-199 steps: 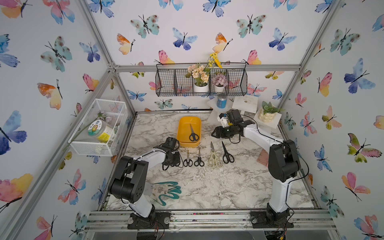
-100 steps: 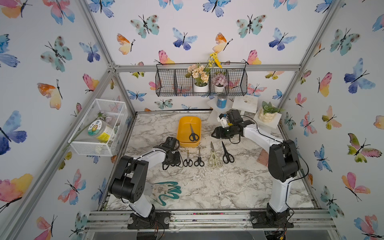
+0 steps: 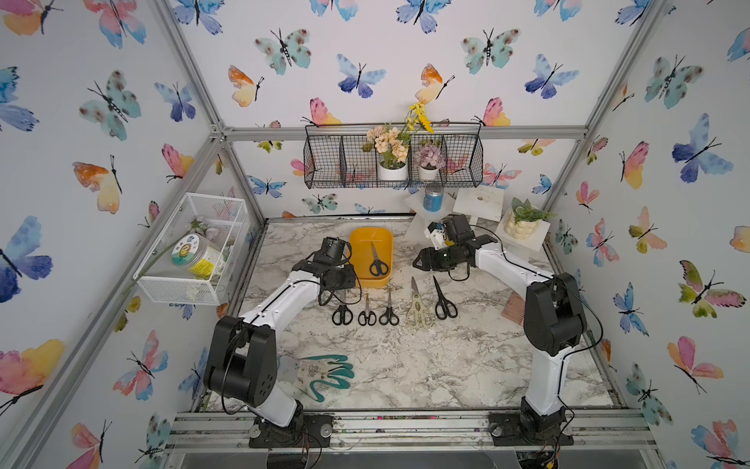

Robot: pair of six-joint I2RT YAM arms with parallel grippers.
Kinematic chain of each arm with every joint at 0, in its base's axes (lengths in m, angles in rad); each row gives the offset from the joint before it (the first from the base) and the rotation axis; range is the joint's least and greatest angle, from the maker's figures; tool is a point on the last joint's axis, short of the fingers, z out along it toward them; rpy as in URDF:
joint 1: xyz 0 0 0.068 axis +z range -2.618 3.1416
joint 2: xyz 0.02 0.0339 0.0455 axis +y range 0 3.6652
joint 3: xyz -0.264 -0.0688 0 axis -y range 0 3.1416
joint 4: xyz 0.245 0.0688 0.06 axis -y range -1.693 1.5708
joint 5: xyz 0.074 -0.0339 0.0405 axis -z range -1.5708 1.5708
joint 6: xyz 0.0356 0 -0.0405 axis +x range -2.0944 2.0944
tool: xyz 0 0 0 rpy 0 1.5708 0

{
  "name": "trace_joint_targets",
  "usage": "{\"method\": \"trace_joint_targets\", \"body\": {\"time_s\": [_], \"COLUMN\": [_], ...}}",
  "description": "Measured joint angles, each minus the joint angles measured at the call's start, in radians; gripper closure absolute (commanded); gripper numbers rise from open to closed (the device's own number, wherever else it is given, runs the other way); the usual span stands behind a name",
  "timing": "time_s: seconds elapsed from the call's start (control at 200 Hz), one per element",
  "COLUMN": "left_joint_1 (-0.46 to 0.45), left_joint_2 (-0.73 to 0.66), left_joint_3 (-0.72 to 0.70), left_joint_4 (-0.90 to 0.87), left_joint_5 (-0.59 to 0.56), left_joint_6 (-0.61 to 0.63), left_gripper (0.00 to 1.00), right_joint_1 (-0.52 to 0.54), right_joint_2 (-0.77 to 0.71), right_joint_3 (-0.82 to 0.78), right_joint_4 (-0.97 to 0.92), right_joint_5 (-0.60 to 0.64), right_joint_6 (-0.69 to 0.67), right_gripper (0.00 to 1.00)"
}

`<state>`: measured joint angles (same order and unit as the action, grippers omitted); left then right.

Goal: Take the scissors out of the storage box
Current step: Place the scissors at the center of the board, then pick up the scissors from the storage box.

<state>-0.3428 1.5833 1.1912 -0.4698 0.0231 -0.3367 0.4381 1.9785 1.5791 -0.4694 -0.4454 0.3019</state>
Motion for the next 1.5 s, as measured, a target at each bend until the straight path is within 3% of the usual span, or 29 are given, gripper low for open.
{"method": "trace_joint_targets", "body": {"time_s": [0.3,0.696,1.502], "left_joint_1": [-0.033,-0.034,-0.034], "left_joint_2": [0.205,0.445,0.685], "left_joint_3": [0.249,0.427,0.575], "left_joint_4": [-0.021,-0.056,-0.058], "left_joint_5": [0.001,0.0,-0.035], "left_joint_6": [0.044,0.084,0.092], "left_gripper": [0.63,0.64,0.67], "right_joint_1": [0.0,0.0,0.0], "right_joint_2": [0.0,0.0,0.0], "right_joint_3": [-0.002,-0.019,-0.021], "right_joint_4": [0.003,0.006,0.006], "right_joint_5": [0.0,0.0,0.0], "right_joint_6": [0.0,0.0,0.0], "right_gripper": [0.42,0.42,0.42]}}
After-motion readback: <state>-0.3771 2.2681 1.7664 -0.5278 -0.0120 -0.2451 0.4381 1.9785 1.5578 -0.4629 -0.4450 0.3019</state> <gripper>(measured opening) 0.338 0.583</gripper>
